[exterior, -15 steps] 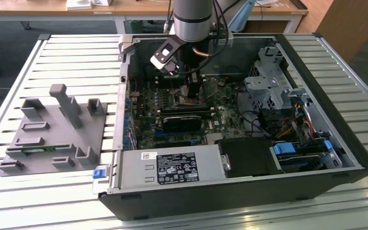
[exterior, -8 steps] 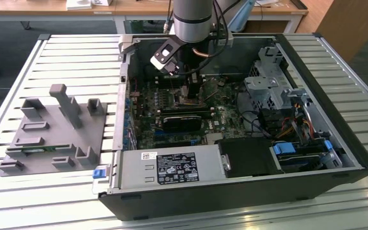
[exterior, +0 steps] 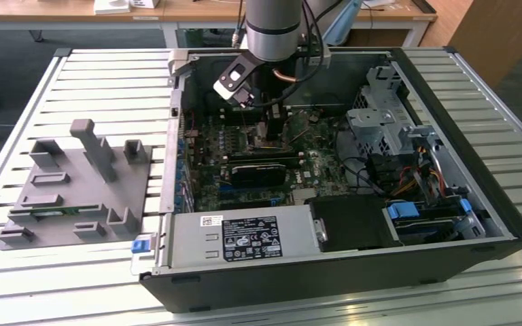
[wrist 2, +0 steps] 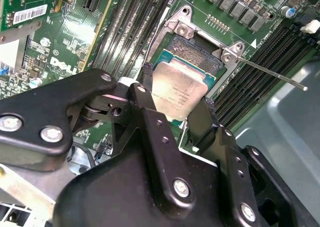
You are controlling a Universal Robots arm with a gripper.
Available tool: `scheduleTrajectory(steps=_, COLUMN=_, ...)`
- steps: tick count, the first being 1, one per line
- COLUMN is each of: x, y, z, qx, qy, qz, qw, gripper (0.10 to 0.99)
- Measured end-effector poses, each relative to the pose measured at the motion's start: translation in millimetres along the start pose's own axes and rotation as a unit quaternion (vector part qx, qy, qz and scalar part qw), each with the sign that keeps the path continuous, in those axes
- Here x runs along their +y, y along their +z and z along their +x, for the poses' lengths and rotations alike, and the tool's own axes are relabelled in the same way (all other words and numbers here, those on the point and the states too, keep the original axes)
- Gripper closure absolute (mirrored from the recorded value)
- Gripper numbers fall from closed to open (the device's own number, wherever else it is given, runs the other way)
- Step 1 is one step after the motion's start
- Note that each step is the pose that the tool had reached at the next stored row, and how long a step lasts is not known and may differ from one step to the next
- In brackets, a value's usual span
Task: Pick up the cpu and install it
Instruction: 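Place the cpu into insertion slot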
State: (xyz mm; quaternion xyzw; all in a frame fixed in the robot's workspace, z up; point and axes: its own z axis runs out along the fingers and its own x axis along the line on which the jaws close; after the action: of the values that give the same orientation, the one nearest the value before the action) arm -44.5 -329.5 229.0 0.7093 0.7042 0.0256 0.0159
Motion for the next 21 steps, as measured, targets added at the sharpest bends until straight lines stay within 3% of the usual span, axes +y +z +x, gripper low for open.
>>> scheduleTrajectory(steps=21, x=-0.2, y=4.4, z=4.6, qx=-0.0010, qy=0.003, qz=-0.0001, qw=1.0000, gripper=0.557)
